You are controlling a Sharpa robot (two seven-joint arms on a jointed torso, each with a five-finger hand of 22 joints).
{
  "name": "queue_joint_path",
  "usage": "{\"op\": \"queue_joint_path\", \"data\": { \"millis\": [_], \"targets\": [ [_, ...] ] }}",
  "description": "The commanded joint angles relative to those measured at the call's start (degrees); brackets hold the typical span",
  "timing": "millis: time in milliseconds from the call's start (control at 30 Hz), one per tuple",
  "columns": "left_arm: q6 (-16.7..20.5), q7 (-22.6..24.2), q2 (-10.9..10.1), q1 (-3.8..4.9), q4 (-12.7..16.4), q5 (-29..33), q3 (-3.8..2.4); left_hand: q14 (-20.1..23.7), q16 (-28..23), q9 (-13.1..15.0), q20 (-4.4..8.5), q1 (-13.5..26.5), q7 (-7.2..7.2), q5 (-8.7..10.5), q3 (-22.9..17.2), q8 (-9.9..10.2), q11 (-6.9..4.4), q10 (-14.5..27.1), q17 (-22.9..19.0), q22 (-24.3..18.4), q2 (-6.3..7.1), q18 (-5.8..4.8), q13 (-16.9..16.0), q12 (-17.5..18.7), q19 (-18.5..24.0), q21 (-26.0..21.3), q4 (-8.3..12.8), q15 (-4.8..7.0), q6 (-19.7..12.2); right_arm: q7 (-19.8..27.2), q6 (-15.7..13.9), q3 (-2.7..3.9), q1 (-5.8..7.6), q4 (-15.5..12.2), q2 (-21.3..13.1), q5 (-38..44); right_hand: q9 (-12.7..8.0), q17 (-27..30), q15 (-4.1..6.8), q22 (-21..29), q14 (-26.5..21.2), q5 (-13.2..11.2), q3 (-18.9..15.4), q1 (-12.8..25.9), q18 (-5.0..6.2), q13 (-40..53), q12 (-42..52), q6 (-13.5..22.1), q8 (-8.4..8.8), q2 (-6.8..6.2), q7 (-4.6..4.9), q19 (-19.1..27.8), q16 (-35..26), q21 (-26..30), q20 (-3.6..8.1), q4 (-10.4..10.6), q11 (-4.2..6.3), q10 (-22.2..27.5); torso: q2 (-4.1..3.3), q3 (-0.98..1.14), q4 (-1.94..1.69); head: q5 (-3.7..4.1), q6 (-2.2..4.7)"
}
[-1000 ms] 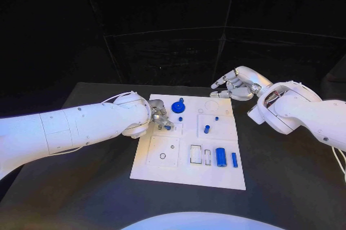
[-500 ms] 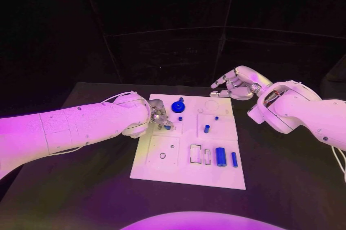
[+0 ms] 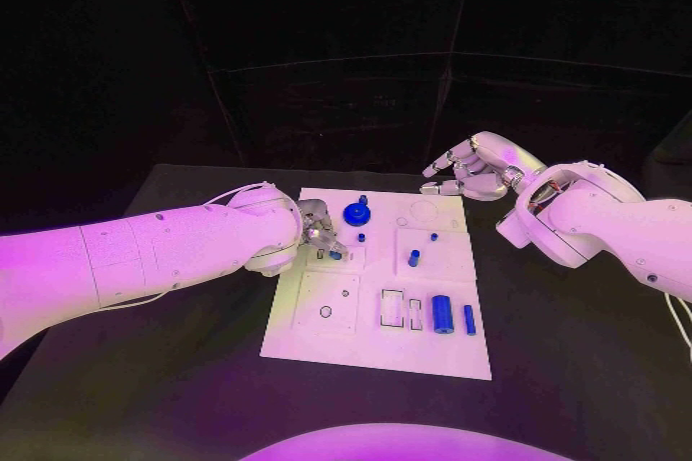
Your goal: Assemble the parts on the task board
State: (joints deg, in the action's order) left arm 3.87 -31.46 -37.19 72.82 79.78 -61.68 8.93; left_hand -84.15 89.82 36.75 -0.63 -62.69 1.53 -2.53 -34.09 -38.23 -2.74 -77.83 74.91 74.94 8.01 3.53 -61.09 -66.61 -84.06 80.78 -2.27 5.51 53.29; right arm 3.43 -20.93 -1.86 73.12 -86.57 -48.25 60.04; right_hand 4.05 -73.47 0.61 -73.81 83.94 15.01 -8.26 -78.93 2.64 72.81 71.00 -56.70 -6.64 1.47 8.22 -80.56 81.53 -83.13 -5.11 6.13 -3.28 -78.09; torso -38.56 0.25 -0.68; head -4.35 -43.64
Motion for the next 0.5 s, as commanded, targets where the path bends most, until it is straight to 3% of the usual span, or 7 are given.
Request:
{"op": "queue_joint_path", "data": {
  "millis": [33, 500],
  "targets": [
    [-0.49, -0.47, 0.11, -0.09, -0.15, 0.21, 0.09, -5.85, 0.18, 0.15, 0.19, 1.12, -0.53, -0.33, 0.47, -0.48, -0.12, -0.25, 15.09, 0.41, 0.14, -0.44, -0.16, -0.33, -0.64, 0.28, -0.16, 0.43, 0.86, 0.41, 0.56, 0.03, 0.12, -0.02, 0.02, 0.14, -0.08, 0.11, 0.47, 0.06, 2.81, 0.51, -0.49, 0.25, 0.94, -0.09, -0.17, -0.07, -0.31, 0.11, -0.09, 0.33, -0.23, 0.23, -0.14, 0.05, 0.08, 0.47, -0.01, 0.04, 0.04, 0.0, -0.04],
    [-0.76, -0.51, 0.79, -0.09, -0.87, 0.21, 0.08, -5.85, 0.18, 0.97, 0.38, 5.46, -0.77, -0.29, 4.15, -1.58, -0.31, -0.65, 15.09, 0.84, 0.12, -0.52, -0.71, -1.09, -0.82, 0.46, -3.05, 0.61, 1.65, 0.65, 0.83, 0.03, 0.12, 0.13, 0.19, -0.86, -0.08, 0.38, 0.45, 0.43, 2.76, 1.34, -1.71, 1.6, 1.01, -0.32, -0.38, 0.05, -0.34, -0.17, -0.11, 0.51, -0.45, 0.45, -0.15, 0.96, 0.06, 0.62, 0.0, 0.04, 0.06, 0.0, -0.11]
  ]
}}
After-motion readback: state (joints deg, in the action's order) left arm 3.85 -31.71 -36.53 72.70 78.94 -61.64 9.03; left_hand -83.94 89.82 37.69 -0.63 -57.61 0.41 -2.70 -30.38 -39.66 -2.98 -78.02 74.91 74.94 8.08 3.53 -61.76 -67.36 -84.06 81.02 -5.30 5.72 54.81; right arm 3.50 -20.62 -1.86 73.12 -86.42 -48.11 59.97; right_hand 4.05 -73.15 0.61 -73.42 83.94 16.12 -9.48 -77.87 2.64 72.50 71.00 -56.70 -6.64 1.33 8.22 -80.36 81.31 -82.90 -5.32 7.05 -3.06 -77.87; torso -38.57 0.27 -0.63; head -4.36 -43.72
